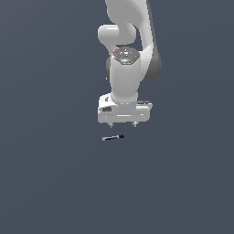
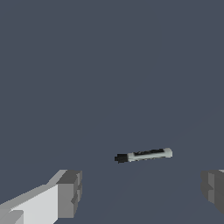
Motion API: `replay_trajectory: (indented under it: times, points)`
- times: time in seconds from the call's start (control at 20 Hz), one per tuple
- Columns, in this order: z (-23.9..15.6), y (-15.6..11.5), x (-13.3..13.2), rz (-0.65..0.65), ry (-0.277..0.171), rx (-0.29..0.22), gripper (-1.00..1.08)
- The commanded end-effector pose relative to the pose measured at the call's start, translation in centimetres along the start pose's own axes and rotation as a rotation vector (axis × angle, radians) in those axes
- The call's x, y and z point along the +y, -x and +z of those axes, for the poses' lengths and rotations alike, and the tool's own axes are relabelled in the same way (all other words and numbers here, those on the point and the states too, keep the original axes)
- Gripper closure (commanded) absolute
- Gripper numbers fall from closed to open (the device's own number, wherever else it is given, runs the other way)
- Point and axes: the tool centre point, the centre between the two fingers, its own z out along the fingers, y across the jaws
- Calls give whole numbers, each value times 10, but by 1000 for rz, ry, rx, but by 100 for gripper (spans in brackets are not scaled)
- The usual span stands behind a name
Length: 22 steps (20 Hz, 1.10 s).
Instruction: Pick up the object and move it to a goal position.
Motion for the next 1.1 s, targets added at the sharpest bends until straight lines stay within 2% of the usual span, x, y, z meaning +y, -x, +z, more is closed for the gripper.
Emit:
replay_trajectory:
  times: [0.0,0.5,1.05]
  points:
    - [0,0,0,0,0,0,-92]
    - [1,10,30,41,27,-28,-92]
    - [4,10,30,67,25,-28,-92]
